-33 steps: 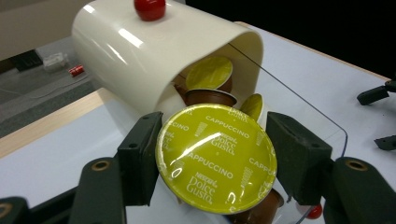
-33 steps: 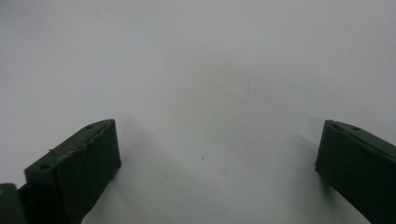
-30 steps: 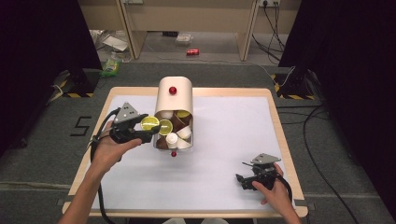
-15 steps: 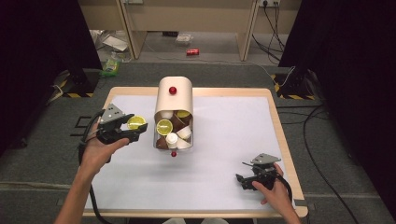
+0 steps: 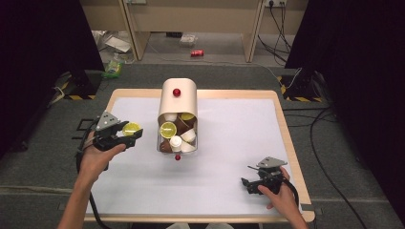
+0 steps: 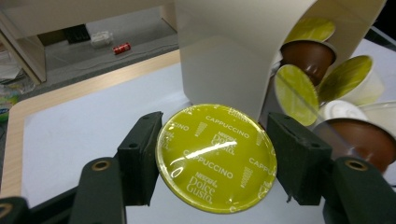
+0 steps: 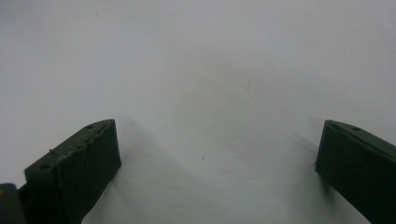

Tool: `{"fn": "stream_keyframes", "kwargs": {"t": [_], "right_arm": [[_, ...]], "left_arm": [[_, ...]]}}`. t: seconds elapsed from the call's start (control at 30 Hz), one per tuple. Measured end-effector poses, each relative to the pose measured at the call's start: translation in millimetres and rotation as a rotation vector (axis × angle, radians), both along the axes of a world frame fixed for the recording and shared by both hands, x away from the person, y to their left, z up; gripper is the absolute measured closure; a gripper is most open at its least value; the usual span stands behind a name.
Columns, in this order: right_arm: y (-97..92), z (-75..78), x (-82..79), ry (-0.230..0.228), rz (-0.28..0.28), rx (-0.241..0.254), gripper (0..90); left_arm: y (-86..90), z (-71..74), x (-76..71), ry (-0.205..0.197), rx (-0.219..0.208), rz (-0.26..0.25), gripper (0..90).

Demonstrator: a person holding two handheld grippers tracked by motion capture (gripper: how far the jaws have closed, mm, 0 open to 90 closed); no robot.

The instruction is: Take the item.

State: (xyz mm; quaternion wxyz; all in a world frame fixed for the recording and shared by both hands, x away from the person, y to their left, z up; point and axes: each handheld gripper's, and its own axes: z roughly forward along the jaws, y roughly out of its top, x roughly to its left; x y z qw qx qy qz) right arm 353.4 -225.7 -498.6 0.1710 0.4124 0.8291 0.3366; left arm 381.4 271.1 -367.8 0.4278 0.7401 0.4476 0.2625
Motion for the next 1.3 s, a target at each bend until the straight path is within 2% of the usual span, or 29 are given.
{"fn": "stream_keyframes", "kwargs": {"t": [0.17,0.63,1.2,1.3], "right_arm": [[0.0,0.0,0.0,0.000,0.000,0.000,0.3],[0.1,0.1,-0.1,0.002,-0.002,0.001,0.3],[0.0,0.0,0.0,0.000,0.000,0.000,0.3],[0.1,0.1,-0.1,0.001,-0.001,0.000,0.3]], "left_arm": [[6.8,-11.6,3.9,0.017,0.006,0.030,38.3],[22.5,-40.7,14.8,0.068,-0.017,0.080,38.3],[33.9,-75.8,28.5,0.144,-0.012,0.115,38.3],[34.7,-79.2,30.5,0.145,-0.019,0.116,38.3]]}}
